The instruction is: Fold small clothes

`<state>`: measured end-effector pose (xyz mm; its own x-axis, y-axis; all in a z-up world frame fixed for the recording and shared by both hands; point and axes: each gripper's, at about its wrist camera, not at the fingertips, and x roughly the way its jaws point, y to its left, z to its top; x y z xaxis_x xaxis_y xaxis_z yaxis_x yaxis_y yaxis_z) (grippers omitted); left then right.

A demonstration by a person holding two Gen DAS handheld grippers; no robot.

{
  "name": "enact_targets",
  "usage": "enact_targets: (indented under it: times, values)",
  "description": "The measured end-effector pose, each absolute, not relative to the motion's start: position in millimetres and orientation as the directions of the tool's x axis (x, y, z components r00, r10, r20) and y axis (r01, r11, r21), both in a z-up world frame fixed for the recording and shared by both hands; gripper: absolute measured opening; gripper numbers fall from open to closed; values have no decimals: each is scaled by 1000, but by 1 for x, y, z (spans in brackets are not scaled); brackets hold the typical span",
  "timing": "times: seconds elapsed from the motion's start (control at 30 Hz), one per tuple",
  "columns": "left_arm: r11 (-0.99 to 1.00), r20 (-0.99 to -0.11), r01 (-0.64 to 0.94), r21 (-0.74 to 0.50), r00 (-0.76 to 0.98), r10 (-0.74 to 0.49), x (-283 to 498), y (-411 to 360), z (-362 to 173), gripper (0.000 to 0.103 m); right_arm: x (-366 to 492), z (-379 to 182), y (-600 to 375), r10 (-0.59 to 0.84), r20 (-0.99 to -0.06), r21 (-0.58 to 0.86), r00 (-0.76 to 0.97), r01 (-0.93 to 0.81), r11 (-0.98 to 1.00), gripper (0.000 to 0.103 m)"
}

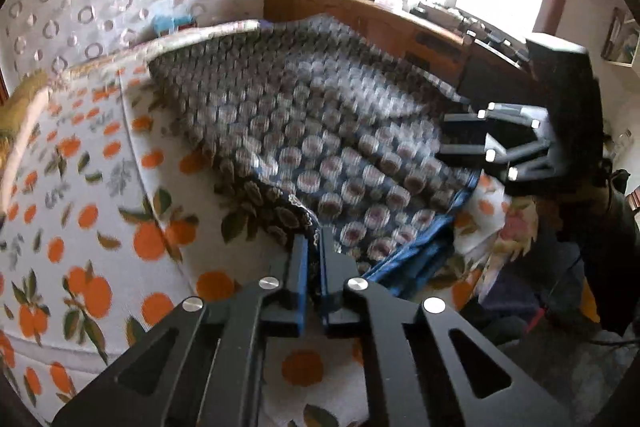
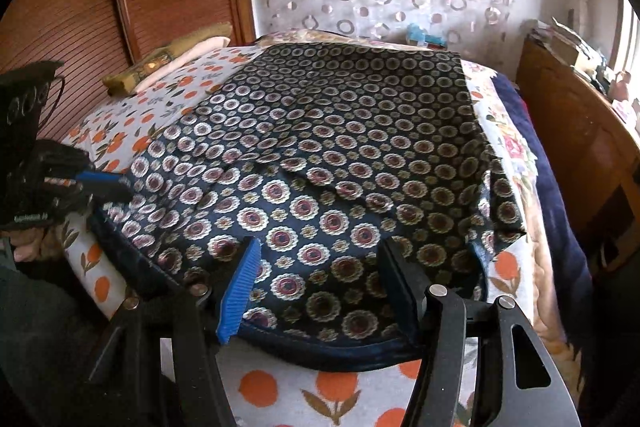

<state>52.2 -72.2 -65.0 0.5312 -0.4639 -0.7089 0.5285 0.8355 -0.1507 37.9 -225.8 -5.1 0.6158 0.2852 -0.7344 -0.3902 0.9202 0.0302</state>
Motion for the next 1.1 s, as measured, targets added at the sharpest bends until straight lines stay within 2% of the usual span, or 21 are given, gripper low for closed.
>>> enact_targets:
  times: [0.37, 0.73, 0.9, 1.1]
  values:
    - [850, -563, 511, -127, 668, -487, 82, -86, 6, 4, 14, 8, -219, 315, -715, 38, 624, -414, 909, 64]
    - [880, -565, 452, -145, 692, -449, 110, -77, 3, 4, 8, 6, -223, 288, -739, 0, 610, -428, 904, 67]
    - [883, -566, 448, -138, 696, -442, 109, -76, 2, 4, 25, -8, -229, 234, -761, -33, 605, -397, 917, 67]
    - [884, -565, 446, -138, 698, -440, 108, -75, 2, 4, 34, -11, -236, 230, -747, -34, 624, -380, 924, 67]
